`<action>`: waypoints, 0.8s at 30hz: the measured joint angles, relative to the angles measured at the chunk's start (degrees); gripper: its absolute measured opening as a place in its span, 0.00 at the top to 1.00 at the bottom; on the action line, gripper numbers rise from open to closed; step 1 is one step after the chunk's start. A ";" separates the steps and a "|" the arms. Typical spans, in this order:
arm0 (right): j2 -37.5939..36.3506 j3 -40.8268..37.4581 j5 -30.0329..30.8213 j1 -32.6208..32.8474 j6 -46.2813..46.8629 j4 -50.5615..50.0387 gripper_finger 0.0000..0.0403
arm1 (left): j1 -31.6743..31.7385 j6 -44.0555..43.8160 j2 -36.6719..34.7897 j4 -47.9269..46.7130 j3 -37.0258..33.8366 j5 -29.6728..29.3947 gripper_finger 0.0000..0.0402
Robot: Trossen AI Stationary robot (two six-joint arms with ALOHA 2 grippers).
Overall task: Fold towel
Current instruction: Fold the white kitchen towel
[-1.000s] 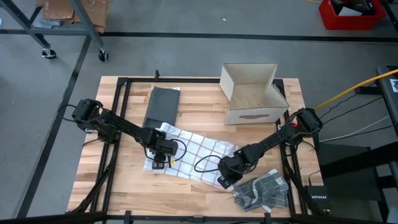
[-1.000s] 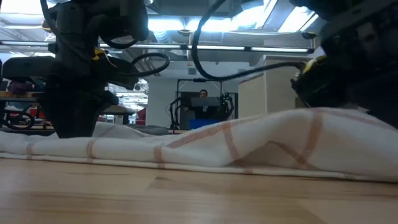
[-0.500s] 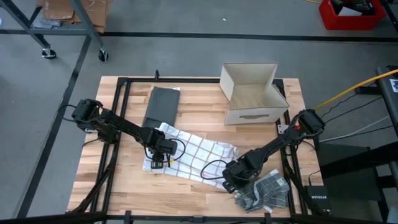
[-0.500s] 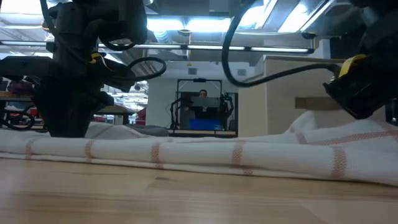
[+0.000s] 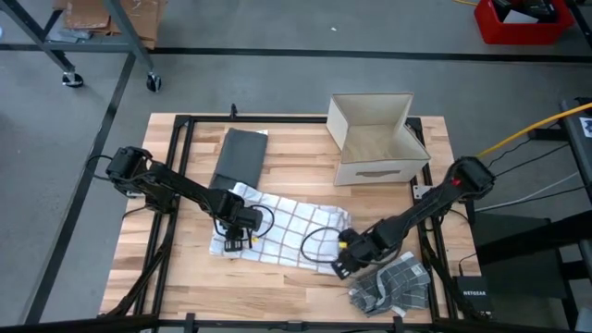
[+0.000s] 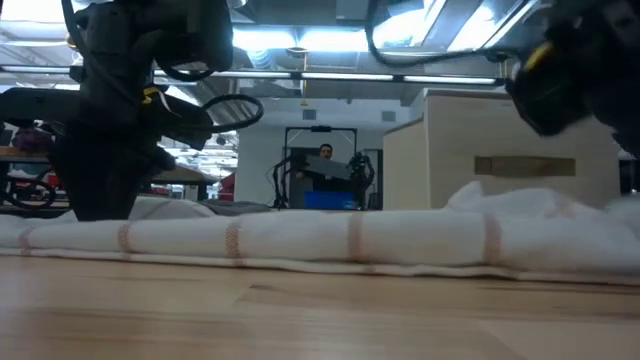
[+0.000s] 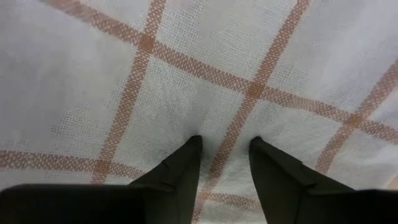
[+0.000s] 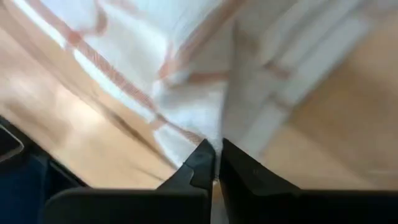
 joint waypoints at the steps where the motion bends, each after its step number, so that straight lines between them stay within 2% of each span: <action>1: -1.18 0.03 1.39 -0.08 -0.02 -1.86 0.94 | 0.11 -0.37 -0.59 0.14 -0.05 -0.23 0.71; 4: -3.89 0.04 4.04 -0.09 -0.04 -8.98 0.94 | 0.50 -2.05 -2.81 0.76 -0.17 -0.41 0.76; 8: -5.38 0.04 4.64 -0.09 -0.02 -16.40 0.94 | 0.57 -4.77 -4.53 1.45 -0.09 -0.64 0.81; 13: -5.13 0.04 2.35 -0.09 -0.15 -16.73 0.94 | 0.50 -7.87 -4.91 1.64 -0.02 -0.62 0.83; 19: -5.03 0.01 2.01 -0.09 -1.32 -16.70 0.93 | 0.50 -6.12 -4.88 1.79 0.04 -0.64 0.79; 24: -5.03 0.01 1.96 -0.09 -1.58 -16.67 0.84 | 0.50 -5.14 -4.88 4.01 0.11 -0.66 0.70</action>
